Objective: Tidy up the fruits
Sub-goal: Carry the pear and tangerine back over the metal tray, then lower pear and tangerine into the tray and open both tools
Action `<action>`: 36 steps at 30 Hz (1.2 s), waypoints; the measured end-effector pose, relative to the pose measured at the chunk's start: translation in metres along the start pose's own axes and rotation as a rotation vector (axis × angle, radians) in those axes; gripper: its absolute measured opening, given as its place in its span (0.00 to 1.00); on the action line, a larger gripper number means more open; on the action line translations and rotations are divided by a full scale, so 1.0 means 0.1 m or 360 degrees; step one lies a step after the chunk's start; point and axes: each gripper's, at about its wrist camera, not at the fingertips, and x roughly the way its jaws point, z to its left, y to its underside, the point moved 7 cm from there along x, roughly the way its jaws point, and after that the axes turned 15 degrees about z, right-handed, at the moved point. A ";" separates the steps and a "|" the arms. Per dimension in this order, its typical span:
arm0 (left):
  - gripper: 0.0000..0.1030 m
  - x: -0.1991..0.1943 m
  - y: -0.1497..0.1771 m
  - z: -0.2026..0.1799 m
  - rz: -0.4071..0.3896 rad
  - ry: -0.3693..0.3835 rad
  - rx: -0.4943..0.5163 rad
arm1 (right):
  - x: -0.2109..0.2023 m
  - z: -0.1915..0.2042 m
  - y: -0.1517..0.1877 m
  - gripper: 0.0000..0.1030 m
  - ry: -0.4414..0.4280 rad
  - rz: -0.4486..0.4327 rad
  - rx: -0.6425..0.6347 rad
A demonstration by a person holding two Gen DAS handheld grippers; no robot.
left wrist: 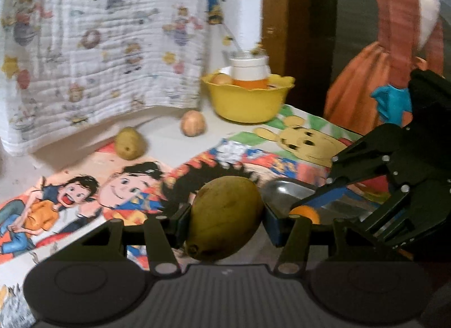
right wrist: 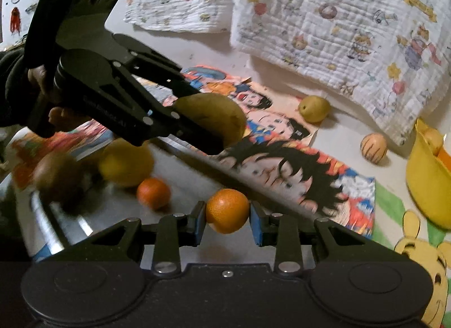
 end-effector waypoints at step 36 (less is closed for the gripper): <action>0.57 0.10 0.56 -0.87 0.0340 0.0004 0.0249 | -0.33 0.30 0.63 0.34 -0.0011 0.0151 -0.0038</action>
